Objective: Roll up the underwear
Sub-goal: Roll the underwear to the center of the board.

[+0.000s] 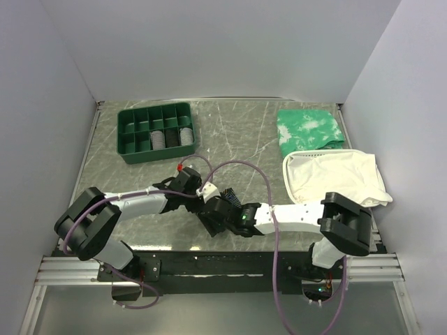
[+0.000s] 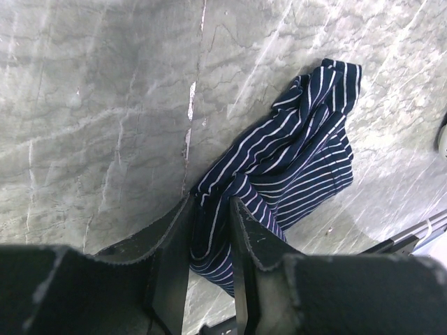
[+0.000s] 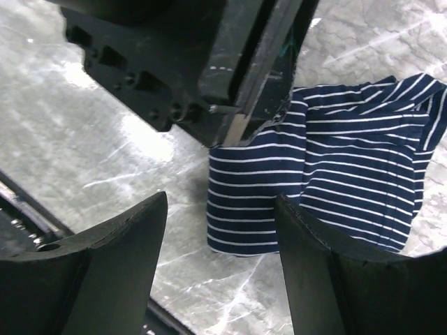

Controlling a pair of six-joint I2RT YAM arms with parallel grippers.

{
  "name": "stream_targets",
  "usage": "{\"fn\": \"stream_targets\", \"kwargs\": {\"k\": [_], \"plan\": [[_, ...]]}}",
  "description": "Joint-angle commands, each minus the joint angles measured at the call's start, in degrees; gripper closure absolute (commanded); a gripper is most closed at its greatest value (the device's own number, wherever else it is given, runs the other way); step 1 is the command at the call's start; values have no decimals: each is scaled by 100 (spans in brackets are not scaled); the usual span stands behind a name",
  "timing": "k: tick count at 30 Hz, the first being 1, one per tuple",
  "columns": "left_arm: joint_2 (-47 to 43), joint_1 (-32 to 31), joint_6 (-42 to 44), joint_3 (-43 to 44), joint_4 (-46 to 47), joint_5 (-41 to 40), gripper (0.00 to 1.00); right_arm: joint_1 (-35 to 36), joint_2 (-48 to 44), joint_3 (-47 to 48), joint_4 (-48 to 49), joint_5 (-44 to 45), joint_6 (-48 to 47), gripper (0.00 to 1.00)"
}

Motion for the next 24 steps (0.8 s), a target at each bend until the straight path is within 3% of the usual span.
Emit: {"fn": "stream_targets", "kwargs": {"k": [1,20,23,24], "plan": [[125,-30,99,100,-298,56,68,58,165,137,60,300,-76,31],[213,85,161,118,-219,214,68,102,701,-557,342,361,363,41],[239,128,178,100,-193,267,68,120,789,-610,333,353,460,47],[240,137,178,109,-193,285,68,120,780,-610,333,344,469,54]]}}
